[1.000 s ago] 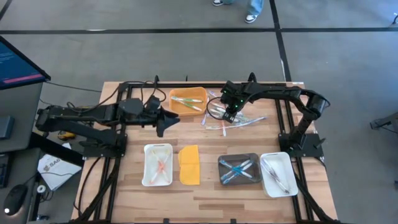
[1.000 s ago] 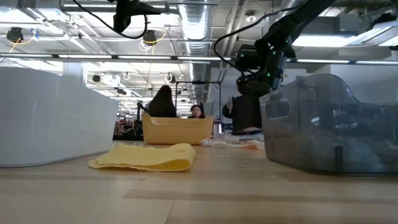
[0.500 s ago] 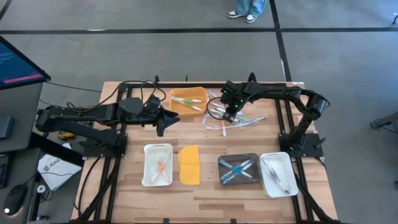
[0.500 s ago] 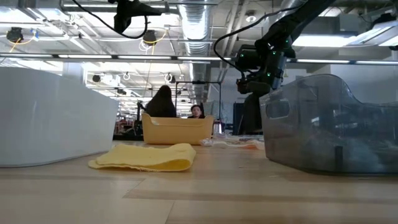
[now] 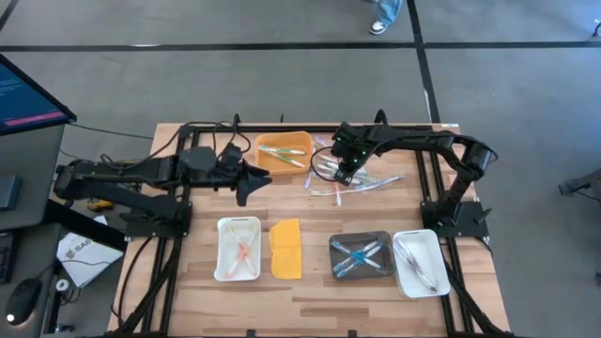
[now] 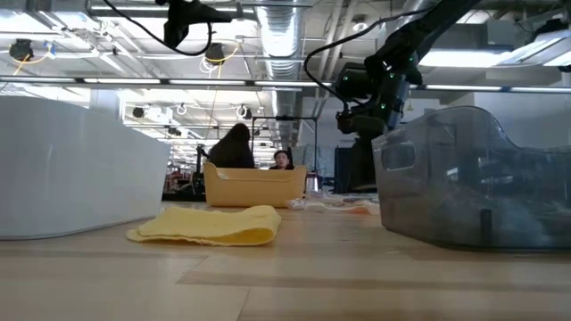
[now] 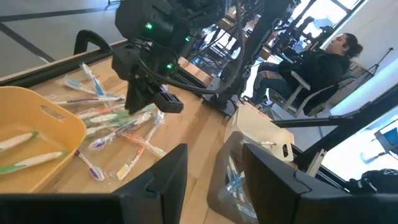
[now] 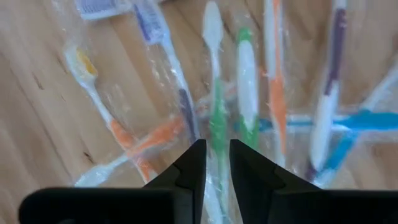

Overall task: Pick & Place Toothbrushes
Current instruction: Put the green toothbrush into the yellow bin

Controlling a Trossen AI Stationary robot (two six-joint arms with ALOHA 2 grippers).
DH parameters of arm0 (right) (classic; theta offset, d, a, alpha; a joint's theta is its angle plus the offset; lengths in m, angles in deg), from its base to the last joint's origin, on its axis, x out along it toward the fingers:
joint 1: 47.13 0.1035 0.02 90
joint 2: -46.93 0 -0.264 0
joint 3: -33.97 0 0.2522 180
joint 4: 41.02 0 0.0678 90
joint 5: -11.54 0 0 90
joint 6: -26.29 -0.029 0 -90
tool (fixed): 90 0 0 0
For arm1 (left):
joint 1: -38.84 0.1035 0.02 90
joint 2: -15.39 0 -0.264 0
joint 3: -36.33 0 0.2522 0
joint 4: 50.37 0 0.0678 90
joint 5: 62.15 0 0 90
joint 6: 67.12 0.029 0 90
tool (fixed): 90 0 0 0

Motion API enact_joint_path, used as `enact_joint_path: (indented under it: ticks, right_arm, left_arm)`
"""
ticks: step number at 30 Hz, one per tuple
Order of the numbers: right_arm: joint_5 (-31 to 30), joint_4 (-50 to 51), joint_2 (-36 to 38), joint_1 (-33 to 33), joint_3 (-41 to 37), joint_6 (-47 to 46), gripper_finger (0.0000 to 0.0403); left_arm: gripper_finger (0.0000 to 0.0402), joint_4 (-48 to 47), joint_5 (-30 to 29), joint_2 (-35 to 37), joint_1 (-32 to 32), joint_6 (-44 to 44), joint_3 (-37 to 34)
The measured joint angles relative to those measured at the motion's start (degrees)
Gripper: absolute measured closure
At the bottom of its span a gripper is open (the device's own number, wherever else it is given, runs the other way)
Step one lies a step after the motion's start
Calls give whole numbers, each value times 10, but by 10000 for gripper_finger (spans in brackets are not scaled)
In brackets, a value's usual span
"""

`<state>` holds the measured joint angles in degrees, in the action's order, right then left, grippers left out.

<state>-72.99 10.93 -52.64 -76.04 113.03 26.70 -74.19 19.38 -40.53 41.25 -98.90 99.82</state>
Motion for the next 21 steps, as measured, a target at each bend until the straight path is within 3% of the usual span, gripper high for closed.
enact_joint_path:
  ticks: [21]
  right_arm:
    - [2,-49,-65,-8,2,14,260]
  left_arm:
    - [253,3,15,-4,3,-5,0]
